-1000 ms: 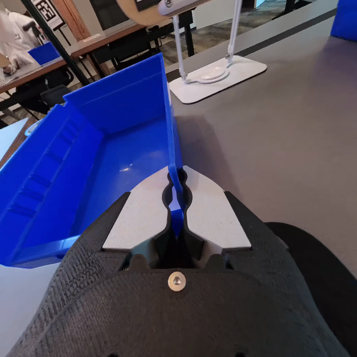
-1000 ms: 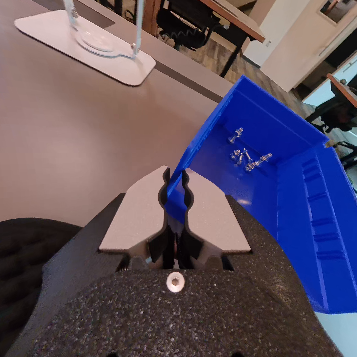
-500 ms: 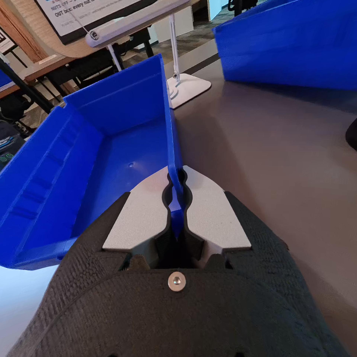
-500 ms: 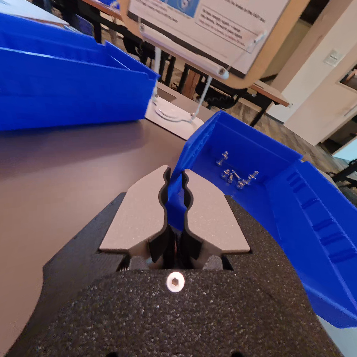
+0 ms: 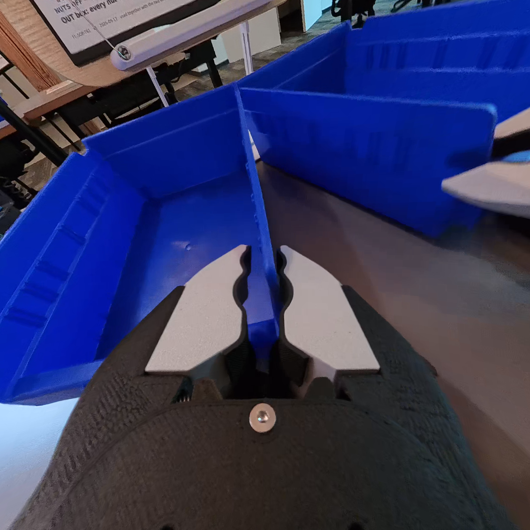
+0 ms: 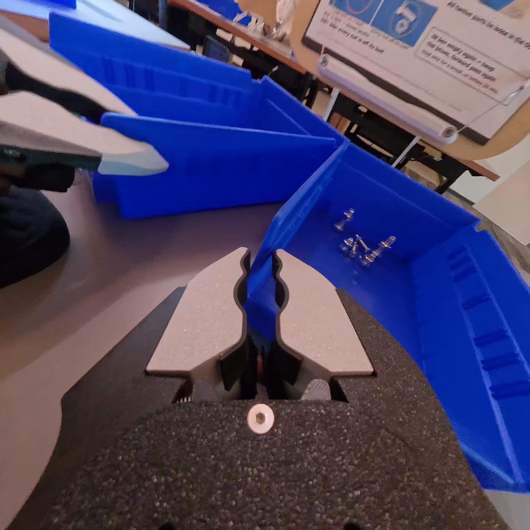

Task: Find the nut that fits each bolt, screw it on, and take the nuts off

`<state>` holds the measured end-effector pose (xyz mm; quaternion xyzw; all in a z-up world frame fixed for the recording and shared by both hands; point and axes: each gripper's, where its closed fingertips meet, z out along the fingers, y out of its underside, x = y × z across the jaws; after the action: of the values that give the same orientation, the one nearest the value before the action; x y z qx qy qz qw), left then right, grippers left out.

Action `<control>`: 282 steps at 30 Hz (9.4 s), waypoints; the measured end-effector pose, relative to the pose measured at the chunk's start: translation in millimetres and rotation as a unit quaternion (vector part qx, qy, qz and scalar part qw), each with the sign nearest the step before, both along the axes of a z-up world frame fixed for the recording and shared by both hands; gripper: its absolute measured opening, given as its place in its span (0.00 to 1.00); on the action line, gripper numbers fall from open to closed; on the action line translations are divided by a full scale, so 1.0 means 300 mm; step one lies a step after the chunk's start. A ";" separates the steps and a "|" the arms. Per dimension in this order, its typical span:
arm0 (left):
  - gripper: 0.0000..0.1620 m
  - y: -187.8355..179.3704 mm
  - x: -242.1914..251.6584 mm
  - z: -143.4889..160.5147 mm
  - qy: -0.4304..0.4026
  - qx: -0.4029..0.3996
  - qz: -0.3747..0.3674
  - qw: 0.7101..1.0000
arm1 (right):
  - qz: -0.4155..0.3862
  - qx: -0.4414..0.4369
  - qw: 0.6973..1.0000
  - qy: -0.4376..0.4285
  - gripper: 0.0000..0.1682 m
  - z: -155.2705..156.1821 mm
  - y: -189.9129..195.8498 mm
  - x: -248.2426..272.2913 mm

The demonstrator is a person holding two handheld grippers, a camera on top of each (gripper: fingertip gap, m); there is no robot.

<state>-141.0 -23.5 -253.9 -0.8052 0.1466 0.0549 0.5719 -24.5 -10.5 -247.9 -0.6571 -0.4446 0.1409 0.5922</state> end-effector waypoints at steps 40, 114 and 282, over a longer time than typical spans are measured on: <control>0.16 0.158 0.354 -0.049 -0.007 -0.038 -0.033 0.999 | -0.203 -0.056 0.976 -0.057 0.05 -0.020 0.311 0.546; 0.39 -0.795 -0.887 0.272 0.020 0.154 0.299 0.941 | 0.030 0.026 0.995 0.092 0.61 0.181 -0.100 -0.415; 0.19 0.278 -0.885 -0.056 -0.172 -0.159 0.179 0.956 | -0.112 0.057 0.986 0.109 0.41 0.242 0.212 0.623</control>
<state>-406.5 59.9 -270.8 -0.8959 -0.0937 -0.0064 0.4342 162.4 53.1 -175.2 -0.6490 -0.3078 0.1190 0.6855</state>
